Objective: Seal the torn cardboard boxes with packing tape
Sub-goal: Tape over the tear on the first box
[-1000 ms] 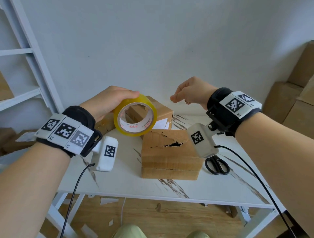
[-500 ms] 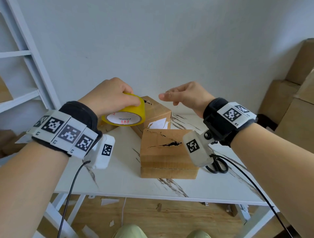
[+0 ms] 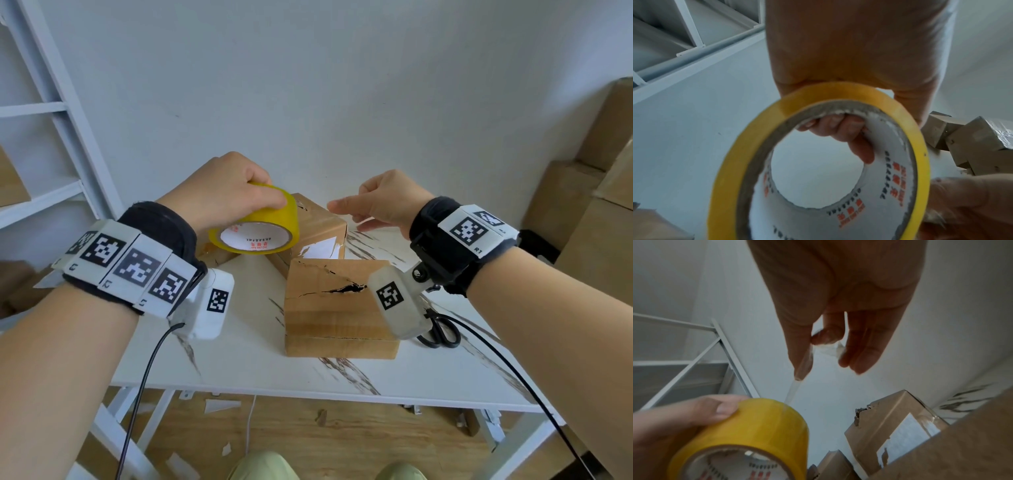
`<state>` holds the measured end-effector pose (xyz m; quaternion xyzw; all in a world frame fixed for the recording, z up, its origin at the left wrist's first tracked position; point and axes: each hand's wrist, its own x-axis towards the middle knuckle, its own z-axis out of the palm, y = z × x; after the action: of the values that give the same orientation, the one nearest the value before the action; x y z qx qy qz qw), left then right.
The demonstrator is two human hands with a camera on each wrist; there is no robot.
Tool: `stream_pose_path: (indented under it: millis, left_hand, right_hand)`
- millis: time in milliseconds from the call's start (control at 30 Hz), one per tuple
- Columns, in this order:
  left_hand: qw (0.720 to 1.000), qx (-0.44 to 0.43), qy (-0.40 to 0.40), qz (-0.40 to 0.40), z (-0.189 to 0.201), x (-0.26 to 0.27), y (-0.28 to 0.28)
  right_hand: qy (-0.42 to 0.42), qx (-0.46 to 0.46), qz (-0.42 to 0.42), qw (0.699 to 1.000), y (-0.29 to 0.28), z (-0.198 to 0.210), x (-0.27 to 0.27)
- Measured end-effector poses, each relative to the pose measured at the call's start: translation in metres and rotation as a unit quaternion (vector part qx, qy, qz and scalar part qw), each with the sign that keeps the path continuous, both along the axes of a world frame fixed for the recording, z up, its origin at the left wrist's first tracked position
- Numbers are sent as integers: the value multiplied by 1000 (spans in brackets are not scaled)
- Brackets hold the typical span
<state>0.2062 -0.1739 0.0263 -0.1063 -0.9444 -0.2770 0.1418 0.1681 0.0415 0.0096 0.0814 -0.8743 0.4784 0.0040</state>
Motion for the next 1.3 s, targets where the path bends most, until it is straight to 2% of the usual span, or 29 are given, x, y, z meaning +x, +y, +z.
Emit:
stream_pose_path:
  millis: [67,233,333,400,467,533,600,700,833,967,1033,1133,1200,1300]
  left_hand:
    - [1000,0,-13,-6,-1,0,2]
    - [995,-12,-98,-17,-4,-1,4]
    - [992,-62,-105,19,-9,-3,-2]
    - [992,-35,-121,5,-11,-3,-3]
    - [991,9,-133,-8,-12,-1,-1]
    - [992,26,-126,-13,-13,0,2]
    - [993,13,-115,-13,-14,0,5]
    - [993,-7,-114,-10,-16,0,6]
    - [989,26,-147,-23,-17,0,2]
    - [975,111,-186,-46,-17,-1,-5]
    - [974,115,-190,-46,-15,-1,-4]
    - [982,17,-185,-18,-13,-2,-1]
    - [978,-55,-202,3,-15,-2,0]
    - [966,-99,-234,42,-20,-3,4]
  right_hand:
    - [6,-9,8,1000,2,-1,-2]
    - [22,89,3,996,13,0,0]
    - [32,91,-5,995,27,4,3]
    - [34,82,-16,996,34,2,6]
    - [13,-11,-14,1000,37,0,10]
    - [-40,-124,14,991,36,-3,16]
    - [-78,-179,35,980,33,-7,19]
    - [-87,-217,49,971,30,-10,18]
    - [-58,-149,32,987,31,-10,16]
    - [-43,-80,30,995,38,-9,16]
    - [-42,-54,25,997,40,-12,16]
    - [-40,-9,9,999,41,-16,15]
    - [-46,-2,2,999,45,-17,16]
    - [-55,19,2,998,50,-19,19]
